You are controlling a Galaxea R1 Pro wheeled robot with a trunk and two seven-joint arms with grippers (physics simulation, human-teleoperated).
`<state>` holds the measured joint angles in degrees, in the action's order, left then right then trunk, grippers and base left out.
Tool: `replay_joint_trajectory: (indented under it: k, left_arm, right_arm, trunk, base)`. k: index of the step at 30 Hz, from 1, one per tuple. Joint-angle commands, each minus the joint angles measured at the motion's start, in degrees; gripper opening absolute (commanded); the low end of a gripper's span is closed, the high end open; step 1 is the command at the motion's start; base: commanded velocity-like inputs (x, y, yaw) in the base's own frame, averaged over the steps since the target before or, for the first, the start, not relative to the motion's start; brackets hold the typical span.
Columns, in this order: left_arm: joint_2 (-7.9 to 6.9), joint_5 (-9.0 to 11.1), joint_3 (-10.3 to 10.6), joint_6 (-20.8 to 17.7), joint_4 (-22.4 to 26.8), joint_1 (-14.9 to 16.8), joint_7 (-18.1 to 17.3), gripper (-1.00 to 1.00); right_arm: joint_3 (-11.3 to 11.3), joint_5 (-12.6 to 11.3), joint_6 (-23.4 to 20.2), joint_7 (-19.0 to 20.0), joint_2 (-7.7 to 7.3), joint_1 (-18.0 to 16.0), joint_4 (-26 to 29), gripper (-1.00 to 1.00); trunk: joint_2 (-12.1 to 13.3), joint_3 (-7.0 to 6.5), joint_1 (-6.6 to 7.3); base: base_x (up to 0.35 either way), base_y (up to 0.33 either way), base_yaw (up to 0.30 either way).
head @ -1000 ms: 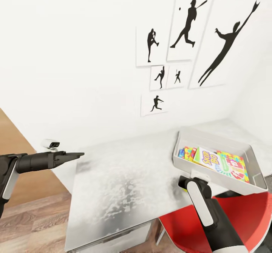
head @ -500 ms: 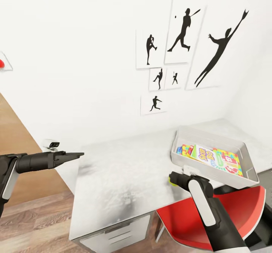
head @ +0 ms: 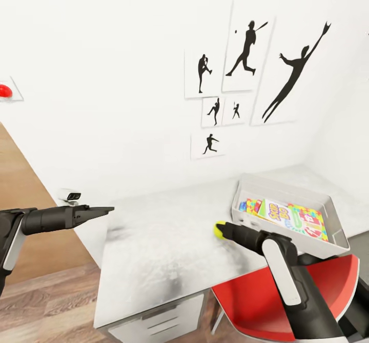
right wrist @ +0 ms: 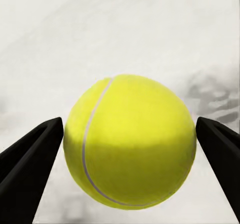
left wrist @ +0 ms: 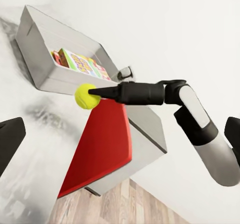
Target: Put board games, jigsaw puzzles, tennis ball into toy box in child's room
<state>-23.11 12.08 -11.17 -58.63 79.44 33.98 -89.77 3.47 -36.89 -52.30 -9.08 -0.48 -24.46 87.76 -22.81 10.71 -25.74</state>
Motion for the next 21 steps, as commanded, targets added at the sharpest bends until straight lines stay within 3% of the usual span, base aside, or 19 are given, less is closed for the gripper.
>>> replay_joint_trajectory:
  k: [1,11,21]
  left_arm:
    - [-0.02,-0.04,0.03,-0.61,0.01,0.04,-0.23,1.00]
    - [-0.01,-0.04,0.07,-0.61,0.01,0.04,-0.23,1.00]
    - [-0.33,-0.13,-0.14,-0.61,0.01,0.07,-0.23,1.00]
  right_arm:
    - [0.04,-0.51,-0.28,1.01,-0.08,-0.06,0.25,-1.00]
    - [-3.15,-0.41,-0.46,19.07,-1.83,0.57,0.56,-1.00]
    - [-3.38,-0.39,0.11,27.46,-2.24,0.81,0.57,-1.00]
  trunk:
    - [-0.11,0.02,-0.04]
    - [-0.11,-0.92,-0.04]
    - [-0.11,-1.87,-0.04]
  base:
    - [0.000,0.000,0.000]
    - [0.000,0.000,0.000]
    - [0.000,0.000,0.000]
